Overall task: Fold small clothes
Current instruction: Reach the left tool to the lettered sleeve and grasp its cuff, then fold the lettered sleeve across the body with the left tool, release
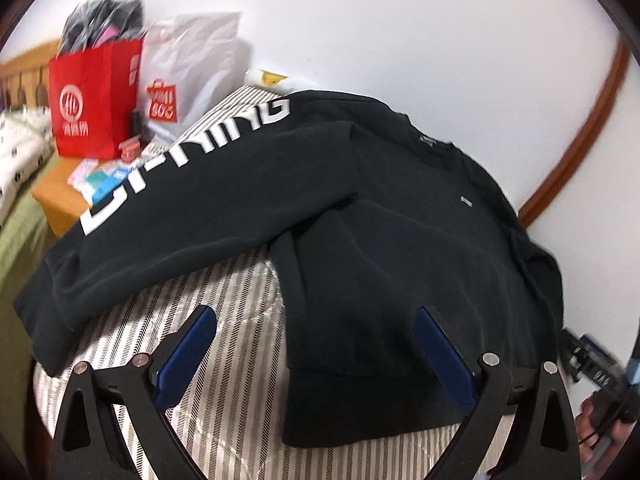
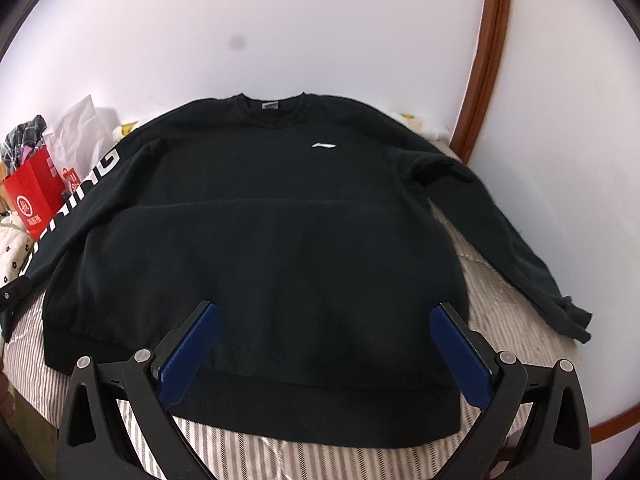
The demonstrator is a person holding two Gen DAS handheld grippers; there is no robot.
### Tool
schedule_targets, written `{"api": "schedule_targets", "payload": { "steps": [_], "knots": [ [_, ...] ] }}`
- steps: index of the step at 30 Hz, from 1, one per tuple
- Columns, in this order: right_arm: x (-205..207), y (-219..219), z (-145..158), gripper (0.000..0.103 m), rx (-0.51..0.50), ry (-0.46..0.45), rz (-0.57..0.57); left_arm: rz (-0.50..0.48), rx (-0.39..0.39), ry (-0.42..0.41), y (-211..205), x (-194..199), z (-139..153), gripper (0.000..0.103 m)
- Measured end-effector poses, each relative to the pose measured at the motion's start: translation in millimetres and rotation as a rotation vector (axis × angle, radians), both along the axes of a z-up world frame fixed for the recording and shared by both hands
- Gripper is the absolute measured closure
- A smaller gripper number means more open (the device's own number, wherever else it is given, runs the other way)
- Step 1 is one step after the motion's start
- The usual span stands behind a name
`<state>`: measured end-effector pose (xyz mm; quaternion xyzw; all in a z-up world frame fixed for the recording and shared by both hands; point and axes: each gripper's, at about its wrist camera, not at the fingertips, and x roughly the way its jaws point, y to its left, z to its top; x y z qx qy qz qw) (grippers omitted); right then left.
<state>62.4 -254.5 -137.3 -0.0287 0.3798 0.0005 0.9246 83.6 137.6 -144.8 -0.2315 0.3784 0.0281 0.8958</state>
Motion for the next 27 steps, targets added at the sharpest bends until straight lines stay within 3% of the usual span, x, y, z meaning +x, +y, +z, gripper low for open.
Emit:
{"api": "schedule_targets", "payload": {
  "steps": [5,13,16,18,19,21,22,24,27],
  "knots": [
    [14.3,7.7,-12.8,0.000,-0.003,0.026,0.008,0.083,-0.178,-0.015,34.0,1.4,-21.4,0.007],
    [34.7,14.1,-33.6,0.000,-0.033,0.086,0.012,0.184,-0.323,-0.017,63.8,22.3,-50.0,0.011],
    [41.7,11.9,-39.0,0.000,-0.032,0.101,0.008,0.224,-0.330,-0.041,71.1,29.5,-50.5,0.016],
    [46.0,9.1,-42.1,0.000,-0.035,0.106,0.004,0.267,-0.304,-0.020,76.3,37.3,-50.9,0.026],
    [48.9,7.4,-43.6,0.000,-0.034,0.111,-0.001,0.281,-0.295,-0.014,79.1,39.3,-50.9,0.037],
    [55.8,4.8,-46.2,0.000,-0.031,0.128,-0.007,0.331,-0.224,0.060,84.3,50.1,-49.2,0.066],
    [59.8,4.0,-46.6,0.000,-0.031,0.134,-0.004,0.354,-0.176,0.109,85.8,56.4,-47.6,0.089],
    [63.5,2.2,-44.8,0.000,-0.027,0.125,0.005,0.360,-0.119,0.161,88.7,69.3,-40.7,0.093],
    [69.3,-4.3,-40.3,0.000,-0.012,0.112,0.012,0.360,-0.045,0.108,85.7,78.7,-10.9,0.096]
  ]
}}
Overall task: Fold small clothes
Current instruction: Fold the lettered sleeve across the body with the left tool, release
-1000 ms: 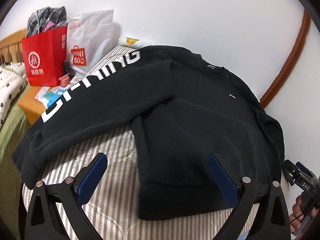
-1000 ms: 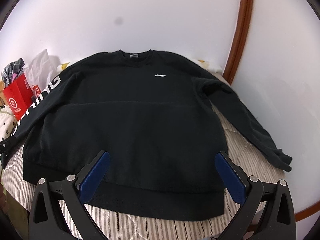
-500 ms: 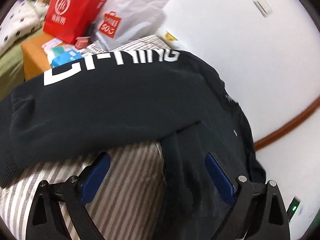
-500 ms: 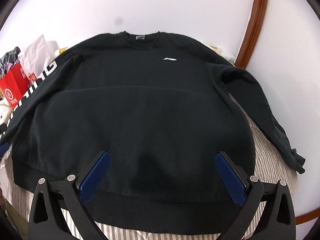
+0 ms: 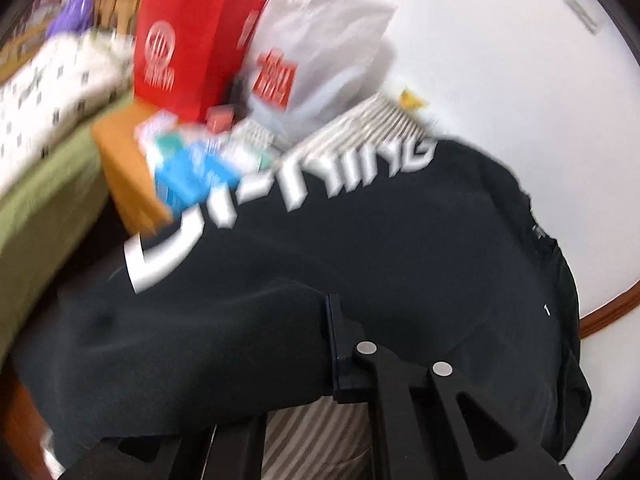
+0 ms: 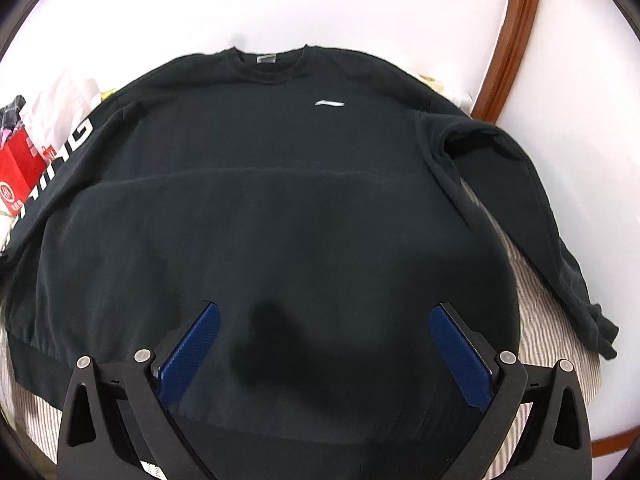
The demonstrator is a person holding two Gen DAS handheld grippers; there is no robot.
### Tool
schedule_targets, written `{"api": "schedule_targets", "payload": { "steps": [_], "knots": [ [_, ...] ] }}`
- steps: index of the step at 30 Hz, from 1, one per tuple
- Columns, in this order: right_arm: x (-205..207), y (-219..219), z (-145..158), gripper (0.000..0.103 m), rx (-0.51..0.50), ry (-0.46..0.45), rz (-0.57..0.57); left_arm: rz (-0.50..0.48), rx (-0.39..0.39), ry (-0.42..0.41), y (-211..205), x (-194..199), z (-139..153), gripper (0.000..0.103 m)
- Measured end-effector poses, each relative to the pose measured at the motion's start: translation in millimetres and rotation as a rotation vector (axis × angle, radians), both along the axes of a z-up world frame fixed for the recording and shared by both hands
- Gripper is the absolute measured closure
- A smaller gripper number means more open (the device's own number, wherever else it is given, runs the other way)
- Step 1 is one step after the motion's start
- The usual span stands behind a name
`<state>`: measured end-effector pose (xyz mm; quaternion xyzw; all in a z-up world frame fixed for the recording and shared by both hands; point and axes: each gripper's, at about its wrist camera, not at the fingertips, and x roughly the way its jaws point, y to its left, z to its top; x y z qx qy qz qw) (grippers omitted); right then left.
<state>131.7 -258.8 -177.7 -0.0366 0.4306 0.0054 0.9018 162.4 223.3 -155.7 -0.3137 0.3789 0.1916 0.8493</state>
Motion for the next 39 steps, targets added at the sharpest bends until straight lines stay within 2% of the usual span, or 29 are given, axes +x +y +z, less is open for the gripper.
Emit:
{"api": "schedule_targets", "payload": {
  "steps": [6,9,14,18,21,25,28,30,33,35,36,39],
  "knots": [
    [10.0,-20.9,5.4,0.000,0.022,-0.023,-0.001,-0.129,0.203,-0.122,-47.3,48.2,87.3,0.097],
    [15.8,-38.8,8.0,0.000,0.040,-0.029,-0.019,-0.227,0.288,-0.160,-92.0,78.4,116.7,0.097],
    [16.5,-69.4,16.9,0.000,0.079,-0.064,-0.057,-0.401,0.351,-0.223,-176.1,130.8,142.5,0.097],
    [14.9,-91.4,15.0,0.000,0.051,-0.068,-0.094,-0.587,0.390,-0.206,-251.3,165.5,126.4,0.097],
    [14.3,-105.0,6.7,0.000,0.029,-0.050,-0.123,-0.672,0.379,-0.165,-290.1,183.6,103.7,0.097],
    [16.7,-117.5,-5.2,0.000,0.004,-0.020,-0.139,-0.742,0.297,-0.076,-316.5,197.5,69.6,0.096],
    [19.4,-123.8,-10.3,0.000,0.001,-0.007,-0.153,-0.782,0.282,-0.012,-318.5,199.9,47.5,0.095],
    [20.5,-124.1,-10.4,0.000,0.007,-0.007,-0.156,-0.802,0.286,0.004,-319.5,192.7,42.5,0.090],
    [27.6,-112.4,-6.5,0.000,0.025,-0.013,-0.126,-0.827,0.255,-0.037,-305.2,170.6,49.4,0.069],
    [31.7,-98.1,-0.8,0.000,0.031,-0.022,-0.096,-0.825,0.226,-0.081,-288.6,155.8,58.4,0.036],
    [36.0,-86.8,3.7,0.000,0.031,-0.033,-0.070,-0.820,0.213,-0.111,-277.5,146.0,63.0,0.031],
    [47.3,-54.2,15.7,0.000,0.028,-0.058,-0.006,-0.769,0.235,-0.150,-239.7,127.6,75.9,0.030]
  ]
}}
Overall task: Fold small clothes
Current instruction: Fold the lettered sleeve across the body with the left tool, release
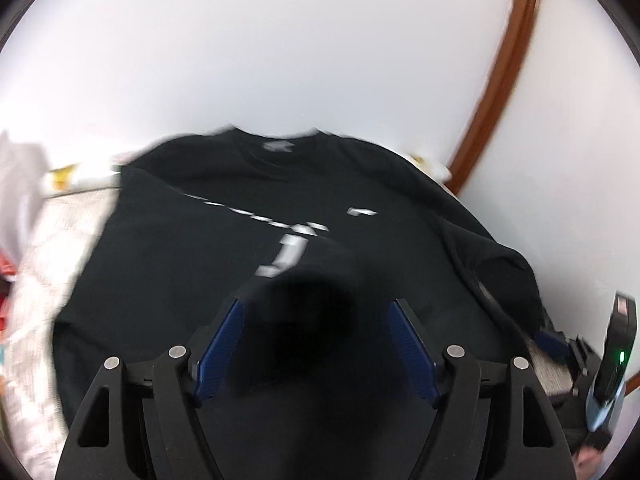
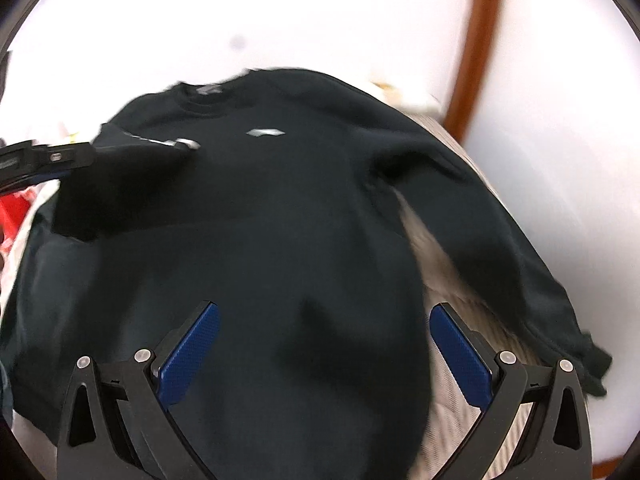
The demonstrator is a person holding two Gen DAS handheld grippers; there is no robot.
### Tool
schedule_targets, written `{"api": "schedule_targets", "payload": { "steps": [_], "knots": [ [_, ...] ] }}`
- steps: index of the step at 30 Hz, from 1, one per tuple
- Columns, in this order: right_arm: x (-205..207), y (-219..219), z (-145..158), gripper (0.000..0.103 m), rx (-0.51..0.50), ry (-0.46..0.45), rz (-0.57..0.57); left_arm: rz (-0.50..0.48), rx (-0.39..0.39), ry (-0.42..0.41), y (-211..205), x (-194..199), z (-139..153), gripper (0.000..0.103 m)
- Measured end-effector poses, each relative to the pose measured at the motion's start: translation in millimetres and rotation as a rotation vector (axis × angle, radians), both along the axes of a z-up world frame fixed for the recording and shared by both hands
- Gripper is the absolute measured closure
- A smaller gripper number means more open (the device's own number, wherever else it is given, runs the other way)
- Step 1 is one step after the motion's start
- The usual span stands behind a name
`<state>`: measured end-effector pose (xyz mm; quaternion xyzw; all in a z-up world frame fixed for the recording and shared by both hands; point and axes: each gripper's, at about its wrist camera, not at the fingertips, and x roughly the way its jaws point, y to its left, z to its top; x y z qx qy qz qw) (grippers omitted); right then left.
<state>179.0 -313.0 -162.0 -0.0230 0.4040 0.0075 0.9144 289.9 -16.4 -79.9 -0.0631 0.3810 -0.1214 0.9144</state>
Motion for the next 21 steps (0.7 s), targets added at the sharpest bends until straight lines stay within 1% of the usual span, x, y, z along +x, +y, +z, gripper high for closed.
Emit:
{"api": "schedule_targets", "payload": {
  "steps": [2,4,7,9,11,12,16,17,19,20,21],
  "knots": [
    [7.0,25.4,8.4,0.000,-0.006,-0.027,0.052,0.069,0.041,-0.011,31.7,-12.4,-0.6,0.028],
    [13.4,54.3,15.5,0.000,-0.020,-0.056,0.115,0.136,0.083,-0.001,56.9,-21.1,-6.5,0.028],
    [22.4,98.0,20.4,0.001,-0.066,-0.086,0.197,0.237,0.112,0.057,101.1,-32.6,-27.7,0.028],
    [26.9,126.4,20.9,0.001,-0.108,-0.112,0.258,0.262,0.121,0.094,118.2,-34.9,-40.2,0.028],
    [30.8,150.7,18.3,0.002,-0.167,-0.128,0.308,0.269,0.131,0.118,130.8,-40.9,-52.0,0.028],
    [32.9,162.4,15.0,0.002,-0.193,-0.122,0.338,0.269,0.128,0.124,134.9,-44.8,-54.5,0.028],
    [32.0,200.1,3.2,0.002,-0.200,-0.114,0.475,0.251,0.090,0.157,136.6,-41.7,-71.6,0.028],
    [36.5,211.4,-2.4,0.002,-0.219,-0.111,0.494,0.251,0.094,0.170,135.0,-39.3,-78.0,0.028],
    [44.0,224.3,-15.9,0.002,-0.277,-0.096,0.473,0.252,0.091,0.190,136.5,-41.2,-85.7,0.028],
    [50.4,229.1,-24.4,0.004,-0.311,-0.078,0.453,0.249,0.085,0.201,136.3,-40.3,-90.6,0.028],
    [60.4,231.2,-33.0,0.018,-0.328,-0.055,0.426,0.248,0.087,0.203,137.7,-39.3,-95.3,0.028]
  ]
}}
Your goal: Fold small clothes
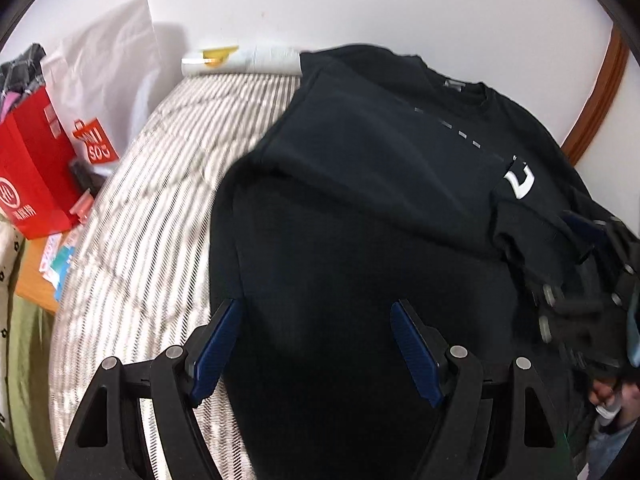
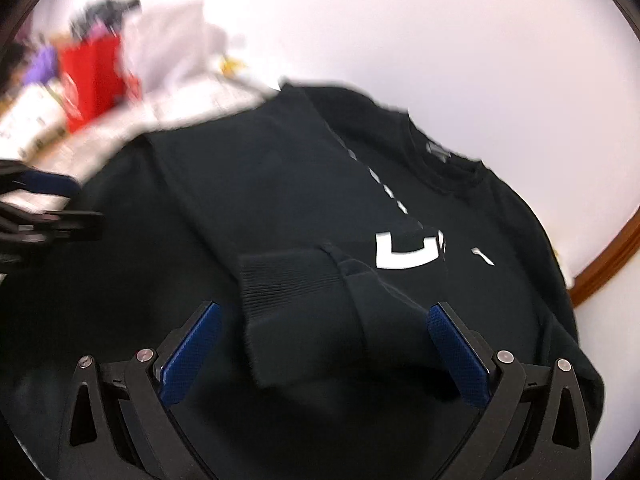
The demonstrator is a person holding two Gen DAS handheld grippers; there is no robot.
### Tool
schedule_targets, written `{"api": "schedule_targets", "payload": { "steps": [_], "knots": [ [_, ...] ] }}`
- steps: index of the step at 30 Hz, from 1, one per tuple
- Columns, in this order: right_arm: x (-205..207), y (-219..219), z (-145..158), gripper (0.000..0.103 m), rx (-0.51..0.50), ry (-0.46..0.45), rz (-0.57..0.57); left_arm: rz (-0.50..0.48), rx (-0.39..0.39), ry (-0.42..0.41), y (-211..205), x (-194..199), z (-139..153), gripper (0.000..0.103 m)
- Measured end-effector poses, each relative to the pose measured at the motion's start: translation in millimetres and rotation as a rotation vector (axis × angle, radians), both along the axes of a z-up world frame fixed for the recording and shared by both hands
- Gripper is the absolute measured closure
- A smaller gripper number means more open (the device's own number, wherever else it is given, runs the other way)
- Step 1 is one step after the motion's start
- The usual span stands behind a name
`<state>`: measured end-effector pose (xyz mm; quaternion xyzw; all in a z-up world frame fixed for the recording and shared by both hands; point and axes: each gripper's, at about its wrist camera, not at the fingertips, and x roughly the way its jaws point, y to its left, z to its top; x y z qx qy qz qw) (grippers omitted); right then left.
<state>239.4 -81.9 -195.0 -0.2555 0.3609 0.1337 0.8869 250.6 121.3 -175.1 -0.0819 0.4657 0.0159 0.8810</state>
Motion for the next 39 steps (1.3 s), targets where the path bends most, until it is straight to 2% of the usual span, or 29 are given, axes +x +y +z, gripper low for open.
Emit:
{"api": "schedule_targets", "payload": {
  "steps": [1,2,3,5,7,10,13,17,18,19,23,24,26,27,30,32,35,39],
  "knots": [
    [5.3,-1.6,-2.9,0.027,0.012,0.023,-0.004,0.002,0.010,0.000,0.2,0.3,-2.8,0.028],
    [12.2,-1.7,-4.7,0.044,0.042,0.060,-0.001,0.005,0.019,0.000,0.4,0.3,-4.4,0.028],
    [15.9,-4.7,-2.3,0.048,0.078,0.082,-0.002,0.007,0.027,-0.001,0.3,0.0,-4.8,0.028],
    [13.1,-16.2,13.3,0.062,0.138,0.044,0.011,0.002,0.045,-0.001,-2.3,0.1,-5.1,0.028],
    [11.6,-35.5,31.1,0.087,0.209,0.028,0.006,-0.002,0.062,0.001,-2.5,-0.7,-5.2,0.028],
    [23.2,-83.4,51.7,0.091,0.311,-0.002,-0.091,-0.004,0.088,0.002,-6.4,1.2,-6.9,0.026],
    [37.9,-129.9,58.1,0.091,0.324,-0.033,-0.243,-0.002,0.107,0.007,-9.6,2.7,-7.7,0.026],
    [49.4,-205.3,49.6,0.091,0.463,0.037,-0.390,0.017,0.091,0.018,-5.7,2.1,-6.9,0.026],
    [51.3,-217.4,44.2,0.088,0.477,0.061,-0.412,0.021,0.086,0.022,-4.7,1.8,-6.7,0.026],
    [50.0,-226.2,38.2,0.086,0.469,0.071,-0.436,0.024,0.086,0.025,-4.3,1.2,-6.9,0.026],
    [48.7,-243.4,16.8,0.080,0.256,0.059,-0.571,0.031,0.083,0.044,-4.3,-4.4,-5.2,0.026],
    [46.3,-250.5,15.1,0.079,0.253,0.059,-0.594,0.033,0.081,0.044,-4.1,-6.2,-4.6,0.026],
    [37.1,-267.7,15.2,0.077,0.300,0.065,-0.601,0.038,0.082,0.048,-4.1,-11.1,-3.7,0.026],
    [32.8,-269.8,16.8,0.073,0.313,0.063,-0.596,0.042,0.085,0.052,-4.2,-14.3,-3.4,0.026],
    [17.1,-270.7,21.6,0.054,0.293,0.039,-0.582,0.046,0.080,0.053,-4.0,-28.4,-0.4,0.026],
    [2.3,-273.3,22.0,0.052,0.284,0.031,-0.569,0.047,0.080,0.045,-4.3,-39.5,1.8,0.026],
    [-24.7,-280.5,13.3,0.052,0.262,0.067,-0.557,0.052,0.084,0.046,-0.8,-59.1,1.7,0.026],
    [-69.7,-296.7,2.3,0.045,0.250,0.092,-0.563,0.048,0.038,0.053,5.1,-87.9,-3.4,0.027]
  ]
}}
